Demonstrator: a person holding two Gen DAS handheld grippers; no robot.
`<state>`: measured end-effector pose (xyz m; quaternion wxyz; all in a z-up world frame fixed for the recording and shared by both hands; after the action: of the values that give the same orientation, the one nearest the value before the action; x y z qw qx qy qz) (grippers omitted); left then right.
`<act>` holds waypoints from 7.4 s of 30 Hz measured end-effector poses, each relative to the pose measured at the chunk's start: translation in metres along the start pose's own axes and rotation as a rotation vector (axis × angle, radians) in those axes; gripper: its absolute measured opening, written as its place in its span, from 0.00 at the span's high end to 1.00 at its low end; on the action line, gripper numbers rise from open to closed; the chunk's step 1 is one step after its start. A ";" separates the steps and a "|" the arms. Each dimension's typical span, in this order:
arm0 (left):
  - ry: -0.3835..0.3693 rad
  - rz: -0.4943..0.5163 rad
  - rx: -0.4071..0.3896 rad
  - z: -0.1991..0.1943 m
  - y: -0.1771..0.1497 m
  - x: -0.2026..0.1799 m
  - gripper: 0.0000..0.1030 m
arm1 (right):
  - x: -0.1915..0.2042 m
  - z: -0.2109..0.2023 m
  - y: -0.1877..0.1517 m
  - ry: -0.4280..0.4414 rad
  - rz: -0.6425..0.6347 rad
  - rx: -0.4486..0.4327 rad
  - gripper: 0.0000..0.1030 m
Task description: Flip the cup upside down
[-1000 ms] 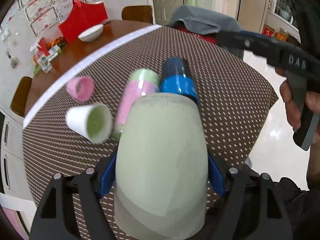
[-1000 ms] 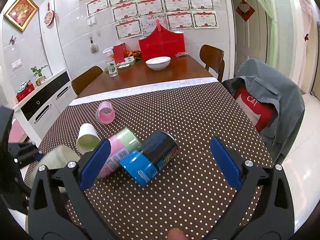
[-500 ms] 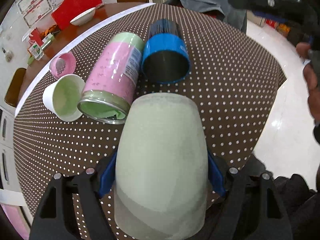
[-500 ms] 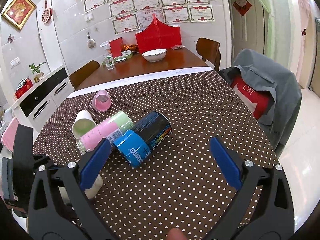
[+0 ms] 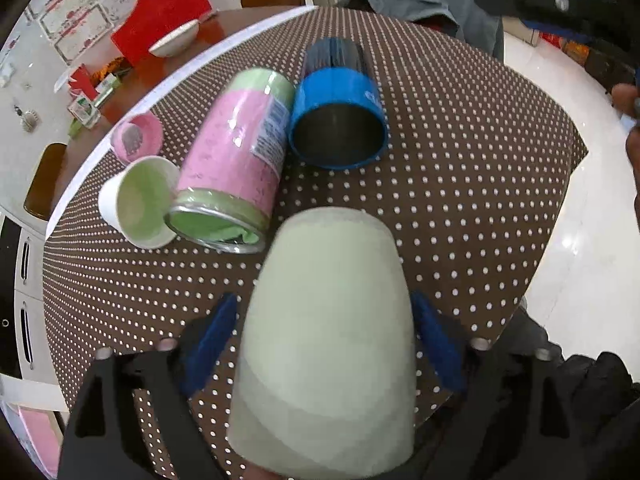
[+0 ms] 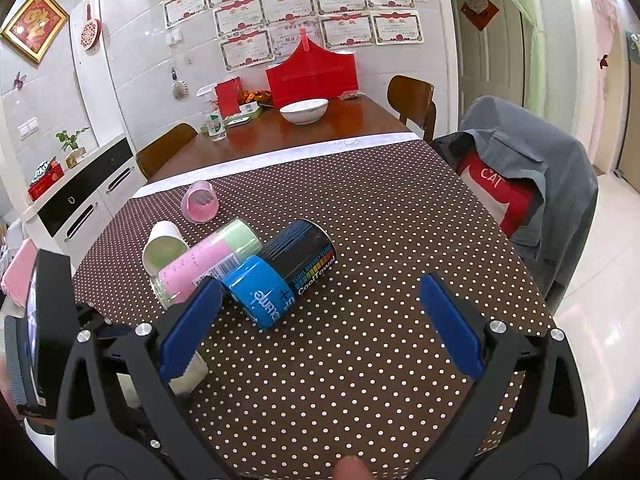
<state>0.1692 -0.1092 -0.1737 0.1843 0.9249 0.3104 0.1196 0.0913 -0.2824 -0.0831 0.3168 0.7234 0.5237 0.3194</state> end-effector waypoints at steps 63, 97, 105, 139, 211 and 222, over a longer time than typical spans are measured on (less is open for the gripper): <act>0.200 -0.485 -0.526 -0.133 -0.099 0.112 0.09 | 0.127 0.042 -0.035 0.053 0.262 0.558 0.06; 0.149 -0.509 -0.490 -0.105 -0.098 0.117 0.09 | 0.121 0.067 -0.063 0.164 0.480 0.690 0.24; 0.148 -0.499 -0.486 -0.108 -0.093 0.105 0.09 | 0.118 0.042 -0.037 0.218 0.361 0.464 0.26; 0.200 -0.540 -0.482 -0.101 -0.094 0.058 0.09 | 0.140 0.026 -0.087 0.131 -0.462 -0.197 0.26; 0.515 -0.529 -0.703 -0.228 -0.109 -0.057 0.09 | 0.055 -0.148 -0.037 0.154 -0.086 -0.308 0.06; 0.530 -0.536 -0.718 -0.235 -0.113 -0.059 0.09 | 0.058 -0.150 -0.040 0.151 -0.093 -0.310 0.06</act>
<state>-0.0157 0.0005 -0.0141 0.4290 0.6296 0.5118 0.3971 -0.0355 -0.1978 -0.0180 0.3988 0.6147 0.5234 0.4349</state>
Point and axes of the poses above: each gripper's, at about its wrist camera, not at the fingertips, and z roughly the way its jaws point, x to its left, y to its top, the point moved 3 cm from there along z, roughly the way its jaws point, and after that the axes turned 5 degrees about -y, right-handed, at the moved point
